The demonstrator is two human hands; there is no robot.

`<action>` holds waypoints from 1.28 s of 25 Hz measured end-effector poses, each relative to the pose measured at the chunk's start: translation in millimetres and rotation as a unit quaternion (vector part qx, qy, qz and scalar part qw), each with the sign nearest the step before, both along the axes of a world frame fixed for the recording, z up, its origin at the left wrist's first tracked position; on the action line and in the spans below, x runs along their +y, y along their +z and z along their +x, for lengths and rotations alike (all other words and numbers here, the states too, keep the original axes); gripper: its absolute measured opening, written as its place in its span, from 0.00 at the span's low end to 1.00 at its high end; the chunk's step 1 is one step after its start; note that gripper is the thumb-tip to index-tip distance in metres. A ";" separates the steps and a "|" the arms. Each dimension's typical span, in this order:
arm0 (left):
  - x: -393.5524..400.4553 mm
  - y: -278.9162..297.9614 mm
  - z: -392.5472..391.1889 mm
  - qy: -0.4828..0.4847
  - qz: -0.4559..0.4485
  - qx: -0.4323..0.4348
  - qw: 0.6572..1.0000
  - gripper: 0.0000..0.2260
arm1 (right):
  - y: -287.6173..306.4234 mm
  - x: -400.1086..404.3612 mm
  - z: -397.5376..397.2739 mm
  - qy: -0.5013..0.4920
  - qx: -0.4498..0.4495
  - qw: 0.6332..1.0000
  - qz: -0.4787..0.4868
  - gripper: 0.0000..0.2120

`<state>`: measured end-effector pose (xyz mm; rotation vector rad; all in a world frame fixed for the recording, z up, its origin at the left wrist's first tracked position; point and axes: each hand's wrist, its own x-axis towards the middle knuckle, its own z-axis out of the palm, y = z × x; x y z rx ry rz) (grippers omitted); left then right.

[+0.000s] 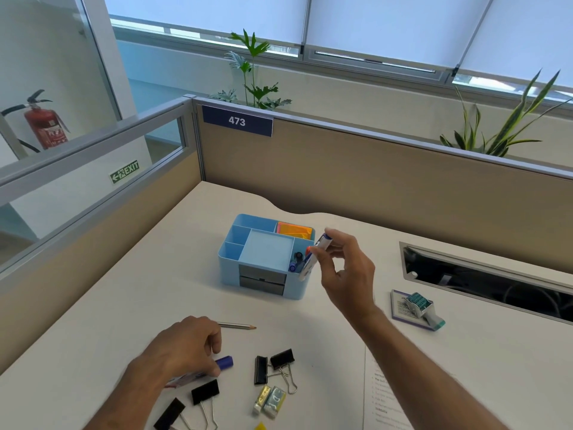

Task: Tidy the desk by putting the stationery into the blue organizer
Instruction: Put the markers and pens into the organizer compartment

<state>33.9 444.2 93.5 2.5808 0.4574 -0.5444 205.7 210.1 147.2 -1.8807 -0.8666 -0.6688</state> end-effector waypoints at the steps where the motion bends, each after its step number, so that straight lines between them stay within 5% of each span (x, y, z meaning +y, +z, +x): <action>1: 0.1 -1.6 -0.6 0.000 0.001 -0.001 1.000 0.14 | 0.5 0.9 0.4 -0.004 -0.001 1.000 0.010 0.16; 8: 1.1 -10.7 -2.7 -0.002 -0.005 -0.007 1.000 0.11 | 0.7 2.2 5.4 -0.005 -0.013 1.000 0.025 0.12; 12: -0.5 -14.2 -1.7 -0.002 -0.012 -0.026 1.000 0.09 | -28.2 1.1 10.8 -0.005 -0.064 0.992 -0.111 0.12; 20: -25.0 23.5 16.9 0.105 -0.144 -0.230 0.957 0.12 | -50.3 -7.6 22.0 -0.030 -0.132 0.971 -0.195 0.09; 23: -37.5 35.9 25.4 0.116 -0.183 -0.304 0.928 0.12 | -39.1 -2.5 3.2 -0.002 -0.087 0.987 -0.135 0.14; 28: -60.9 47.0 38.3 0.064 -0.179 -0.379 0.906 0.11 | -15.9 13.6 -43.2 0.189 0.067 0.978 -0.048 0.22; 32: -71.8 43.6 41.1 0.039 -0.180 -0.413 0.892 0.13 | -16.4 14.8 -50.0 0.194 0.108 0.975 -0.021 0.19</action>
